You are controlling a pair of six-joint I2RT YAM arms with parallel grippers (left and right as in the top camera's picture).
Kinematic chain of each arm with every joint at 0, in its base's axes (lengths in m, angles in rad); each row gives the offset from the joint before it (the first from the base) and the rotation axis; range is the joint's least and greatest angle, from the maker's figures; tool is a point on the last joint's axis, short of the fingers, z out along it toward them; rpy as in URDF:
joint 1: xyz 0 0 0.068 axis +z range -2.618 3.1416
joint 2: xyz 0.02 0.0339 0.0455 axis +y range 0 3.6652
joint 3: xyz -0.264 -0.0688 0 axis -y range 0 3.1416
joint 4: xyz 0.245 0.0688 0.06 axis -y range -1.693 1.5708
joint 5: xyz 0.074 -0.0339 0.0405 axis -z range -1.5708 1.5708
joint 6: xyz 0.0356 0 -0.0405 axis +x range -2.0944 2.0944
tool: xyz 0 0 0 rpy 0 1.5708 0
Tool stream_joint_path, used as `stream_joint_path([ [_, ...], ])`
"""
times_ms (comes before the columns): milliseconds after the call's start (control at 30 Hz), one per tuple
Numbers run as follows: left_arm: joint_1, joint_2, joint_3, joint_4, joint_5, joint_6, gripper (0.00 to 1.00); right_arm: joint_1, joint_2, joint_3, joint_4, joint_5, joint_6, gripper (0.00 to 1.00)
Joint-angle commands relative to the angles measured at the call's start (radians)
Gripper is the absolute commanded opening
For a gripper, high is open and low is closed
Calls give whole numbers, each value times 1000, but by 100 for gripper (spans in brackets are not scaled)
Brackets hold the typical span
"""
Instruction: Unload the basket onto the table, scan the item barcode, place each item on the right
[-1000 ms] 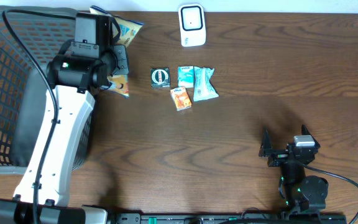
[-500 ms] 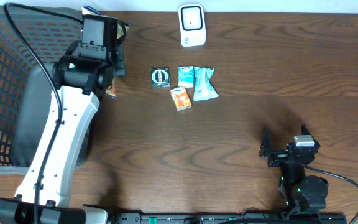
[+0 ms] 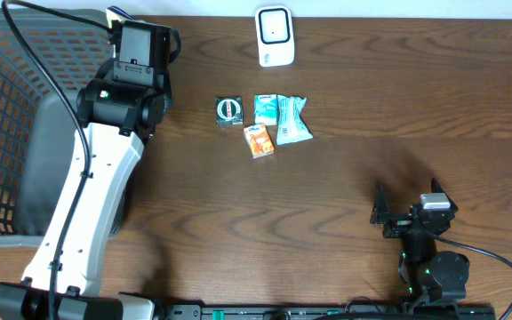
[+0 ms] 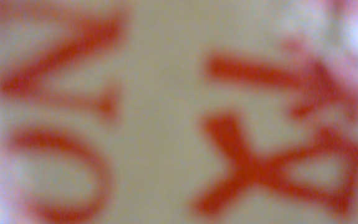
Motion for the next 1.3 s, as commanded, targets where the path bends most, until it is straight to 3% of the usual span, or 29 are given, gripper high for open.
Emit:
stream_joint_path([
  [0, 7, -15, 14, 1, -92, 24, 8, 6, -5, -2, -5, 1, 7, 99],
  [467, -82, -16, 31, -96, -73, 19, 8, 6, -5, -2, -5, 1, 7, 99],
  [633, -109, -19, 40, -181, -19, -92, 8, 6, -5, -2, -5, 1, 7, 99],
  [767, -80, -19, 40, -283, -20, -113, 8, 6, -5, -2, -5, 1, 7, 99],
  [1267, 44, -34, 40, -339, -32, -143, 7, 6, -5, -2, -5, 1, 7, 99],
])
